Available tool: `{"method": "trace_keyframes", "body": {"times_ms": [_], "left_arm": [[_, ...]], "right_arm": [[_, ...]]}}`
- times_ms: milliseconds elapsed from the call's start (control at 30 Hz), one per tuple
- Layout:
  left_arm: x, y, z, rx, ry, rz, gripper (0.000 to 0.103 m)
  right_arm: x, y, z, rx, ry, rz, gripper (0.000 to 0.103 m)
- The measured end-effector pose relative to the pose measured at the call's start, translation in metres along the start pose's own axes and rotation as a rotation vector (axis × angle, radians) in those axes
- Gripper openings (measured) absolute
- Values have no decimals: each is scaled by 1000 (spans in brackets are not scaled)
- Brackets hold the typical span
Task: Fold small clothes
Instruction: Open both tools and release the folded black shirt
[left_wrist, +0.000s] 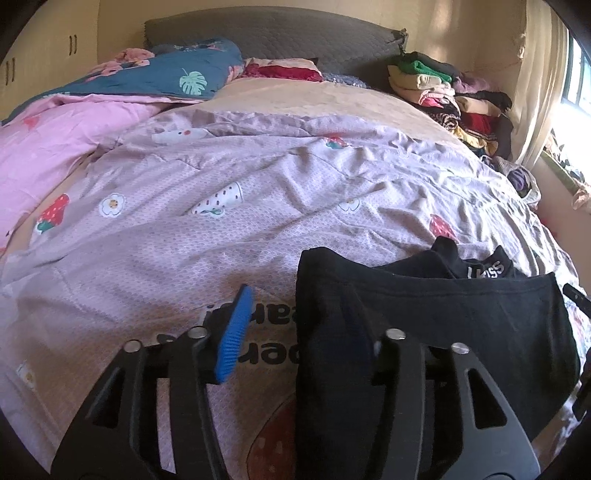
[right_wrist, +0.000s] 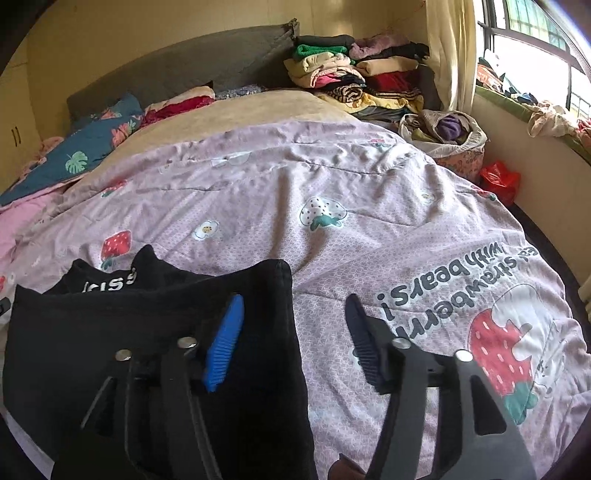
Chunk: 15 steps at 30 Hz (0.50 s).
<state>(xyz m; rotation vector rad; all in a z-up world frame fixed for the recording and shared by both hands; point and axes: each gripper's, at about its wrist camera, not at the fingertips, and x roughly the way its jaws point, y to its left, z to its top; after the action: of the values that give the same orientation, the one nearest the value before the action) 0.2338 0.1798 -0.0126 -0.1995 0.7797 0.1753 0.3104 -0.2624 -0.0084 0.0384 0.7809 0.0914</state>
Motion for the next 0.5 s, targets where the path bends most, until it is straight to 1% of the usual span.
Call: {"method": "trace_keyframes", "body": {"times_ms": [33, 100, 167, 233, 267, 400, 433, 500], "left_arm": [[-3, 1, 0, -5, -4, -1, 52], [-10, 2, -1, -9, -6, -5, 56], [-17, 3, -3, -12, -10, -4, 66], [-25, 5, -6, -17, -7, -10, 71], [-29, 5, -9, -18, 0, -14, 73], [-38, 1, -22, 4, 33, -2, 76], [-39, 1, -24, 5, 39, -2, 76], [-41, 1, -33, 2, 55, -1, 80]], "right_arm": [[-3, 0, -1, 1, -1, 4, 60], [-9, -2, -3, 2, 0, 15, 65], [-18, -1, -7, 0, -1, 33, 68], [-28, 2, -13, -11, 0, 52, 72], [-34, 6, -18, -25, 6, 65, 73], [-54, 31, -31, -100, 3, 104, 75], [-58, 37, -34, -116, 2, 114, 76], [-68, 53, -44, -152, 0, 146, 80]]}}
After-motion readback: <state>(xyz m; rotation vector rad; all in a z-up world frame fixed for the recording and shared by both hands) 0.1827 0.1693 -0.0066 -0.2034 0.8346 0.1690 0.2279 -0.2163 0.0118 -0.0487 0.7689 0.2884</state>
